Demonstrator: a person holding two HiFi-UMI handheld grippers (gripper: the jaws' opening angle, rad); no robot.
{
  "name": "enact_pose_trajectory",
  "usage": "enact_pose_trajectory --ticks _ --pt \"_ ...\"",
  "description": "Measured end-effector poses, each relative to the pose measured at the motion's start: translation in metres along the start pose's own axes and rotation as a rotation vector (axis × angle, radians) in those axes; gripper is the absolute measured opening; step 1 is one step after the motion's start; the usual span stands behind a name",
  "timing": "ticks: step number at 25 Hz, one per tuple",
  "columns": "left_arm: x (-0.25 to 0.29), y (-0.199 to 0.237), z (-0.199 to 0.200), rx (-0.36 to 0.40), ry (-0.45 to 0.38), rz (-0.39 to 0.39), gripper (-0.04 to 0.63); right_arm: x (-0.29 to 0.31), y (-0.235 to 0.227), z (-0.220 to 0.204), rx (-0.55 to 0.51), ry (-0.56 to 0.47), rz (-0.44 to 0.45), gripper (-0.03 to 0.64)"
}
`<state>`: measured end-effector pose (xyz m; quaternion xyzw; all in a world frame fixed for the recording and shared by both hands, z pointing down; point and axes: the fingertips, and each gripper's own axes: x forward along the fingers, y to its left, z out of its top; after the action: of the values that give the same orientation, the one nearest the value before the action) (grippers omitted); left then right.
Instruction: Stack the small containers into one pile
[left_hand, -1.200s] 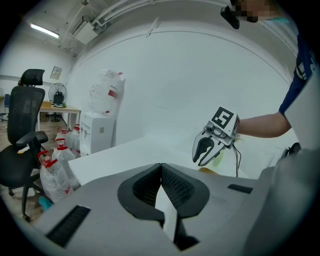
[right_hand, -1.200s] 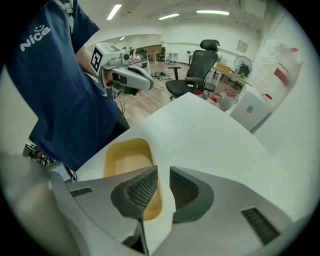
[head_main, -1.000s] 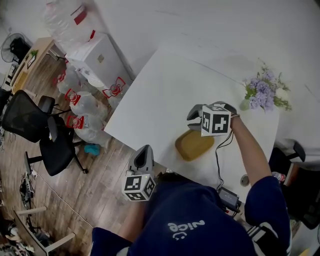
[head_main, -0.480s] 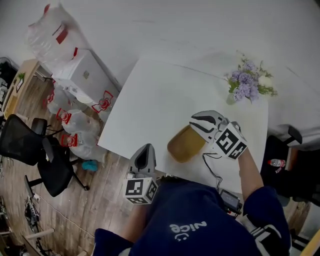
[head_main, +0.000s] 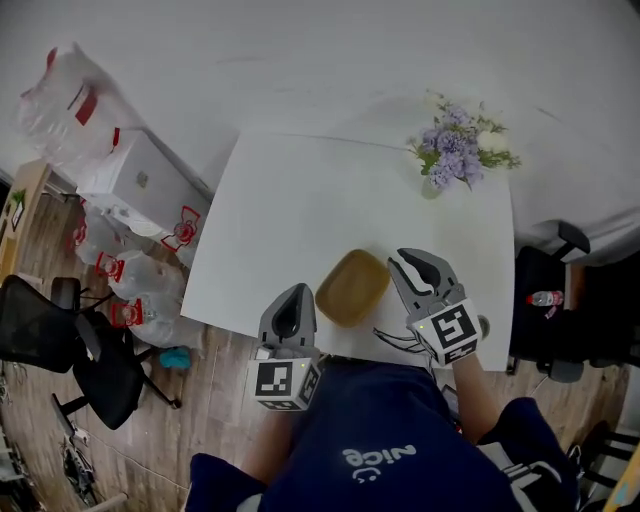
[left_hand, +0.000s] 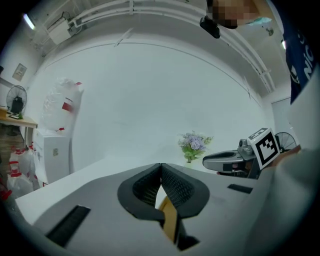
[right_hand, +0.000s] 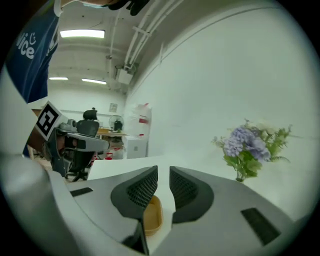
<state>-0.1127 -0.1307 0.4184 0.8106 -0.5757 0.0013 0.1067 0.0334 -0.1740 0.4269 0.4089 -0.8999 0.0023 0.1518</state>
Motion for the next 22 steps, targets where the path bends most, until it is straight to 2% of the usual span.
enact_pose_trajectory --ticks 4,7,9,14,22 --pt "0.008 -0.014 -0.003 0.0 0.005 -0.04 0.018 -0.018 -0.002 -0.022 0.062 0.022 -0.117 0.058" --pt "0.009 -0.022 -0.005 0.003 0.006 -0.061 0.018 -0.029 -0.003 -0.034 0.128 0.022 -0.17 0.058" --pt "0.01 -0.025 -0.005 0.004 0.007 -0.064 0.018 -0.033 -0.006 -0.037 0.136 0.021 -0.191 0.058" --pt "0.011 -0.03 -0.006 0.002 0.008 -0.065 0.018 -0.039 -0.013 -0.036 0.122 0.02 -0.205 0.058" --pt "0.01 -0.043 -0.01 -0.004 0.014 -0.089 0.018 -0.047 -0.009 -0.03 0.101 -0.012 -0.156 0.057"
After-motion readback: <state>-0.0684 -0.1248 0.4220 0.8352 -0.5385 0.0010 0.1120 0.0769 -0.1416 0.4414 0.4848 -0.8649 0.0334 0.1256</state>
